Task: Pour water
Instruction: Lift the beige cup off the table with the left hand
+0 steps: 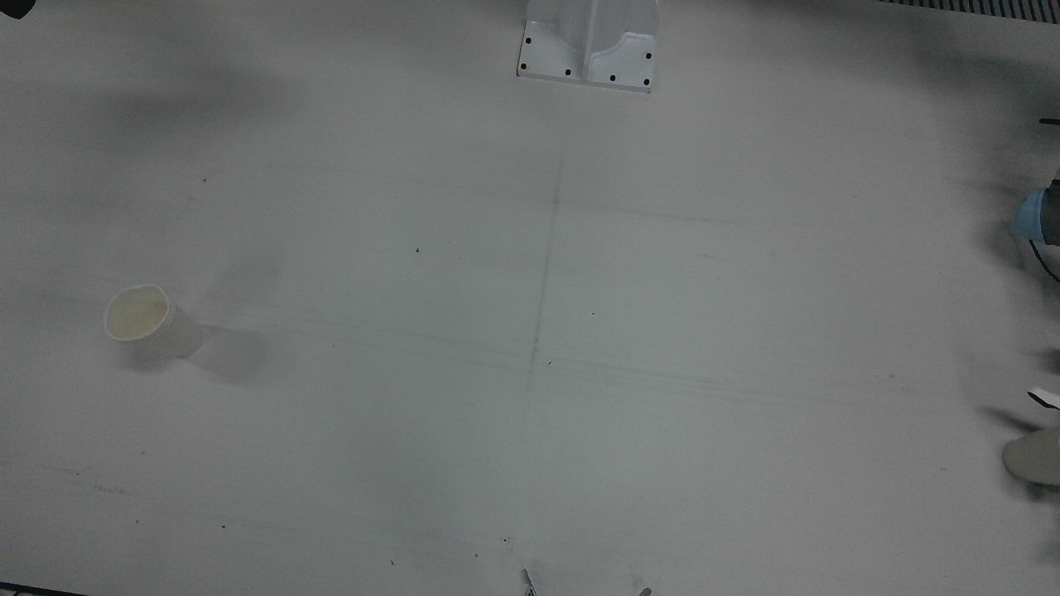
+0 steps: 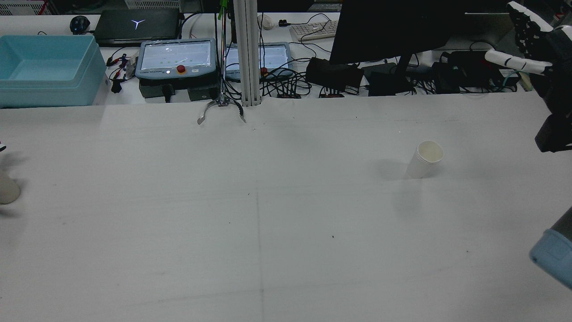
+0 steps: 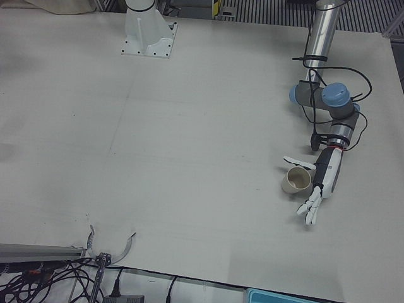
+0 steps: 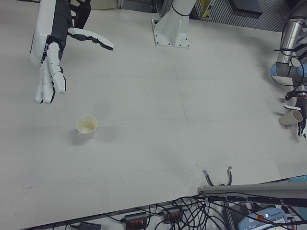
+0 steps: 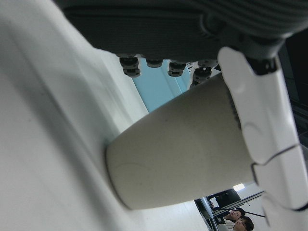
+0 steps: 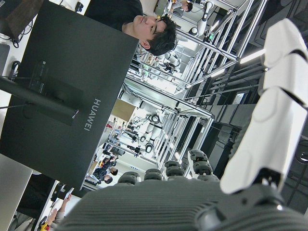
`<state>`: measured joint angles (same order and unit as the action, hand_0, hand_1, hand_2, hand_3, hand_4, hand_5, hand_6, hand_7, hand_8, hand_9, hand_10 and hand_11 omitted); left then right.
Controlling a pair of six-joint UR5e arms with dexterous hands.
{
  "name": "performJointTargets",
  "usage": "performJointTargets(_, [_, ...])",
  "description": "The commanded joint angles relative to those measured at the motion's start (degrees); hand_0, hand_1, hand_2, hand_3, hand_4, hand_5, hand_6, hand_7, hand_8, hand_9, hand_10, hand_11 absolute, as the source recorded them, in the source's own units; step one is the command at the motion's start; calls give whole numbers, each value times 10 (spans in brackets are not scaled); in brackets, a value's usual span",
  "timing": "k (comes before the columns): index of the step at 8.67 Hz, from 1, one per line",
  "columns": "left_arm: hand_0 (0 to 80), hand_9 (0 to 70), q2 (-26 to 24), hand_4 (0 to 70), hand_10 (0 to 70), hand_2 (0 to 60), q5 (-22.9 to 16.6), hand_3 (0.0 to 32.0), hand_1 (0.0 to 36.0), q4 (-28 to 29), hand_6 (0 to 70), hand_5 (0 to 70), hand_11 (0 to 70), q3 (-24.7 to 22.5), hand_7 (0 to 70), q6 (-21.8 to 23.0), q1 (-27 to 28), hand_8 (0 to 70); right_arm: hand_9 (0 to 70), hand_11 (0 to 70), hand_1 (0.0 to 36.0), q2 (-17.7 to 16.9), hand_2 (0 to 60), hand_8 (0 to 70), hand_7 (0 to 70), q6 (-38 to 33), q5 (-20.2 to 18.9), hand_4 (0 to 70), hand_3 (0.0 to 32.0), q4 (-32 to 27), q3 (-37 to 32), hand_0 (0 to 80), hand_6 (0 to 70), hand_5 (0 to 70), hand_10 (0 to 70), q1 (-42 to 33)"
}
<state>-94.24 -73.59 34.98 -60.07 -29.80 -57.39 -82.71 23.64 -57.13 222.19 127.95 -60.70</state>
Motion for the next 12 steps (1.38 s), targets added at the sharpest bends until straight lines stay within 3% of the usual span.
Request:
performJointTargets(1, [537,0,0,154,38,0,-1,0,131,-1,23,111,75,0,56,0,0,0,26,18,161,0,162,2,66,0,0,64,0,0,-1,473,41,83,2,0])
performJointTargets(4, [540,0,0,182,39,0,-1,0,137,-1,29,148,76,-1,55,0,0,0,26,19,161,0,163,2,67,0,0,63,0,0,0,474,41,86,2,0])
performJointTargets(10, [542,0,1,175,37,0,-2,0,139,-1,28,139,74,-3,57,0,0,0,23,16,161,0,161,1,66,-1,0,64,0,0,0,473,40,84,0,0])
performJointTargets(12, [556,0,1,209,43,0,-2,0,151,-1,30,201,83,-4,55,0,0,0,23,17,161,0,161,1,67,-1,0,63,0,0,0,474,40,86,0,0])
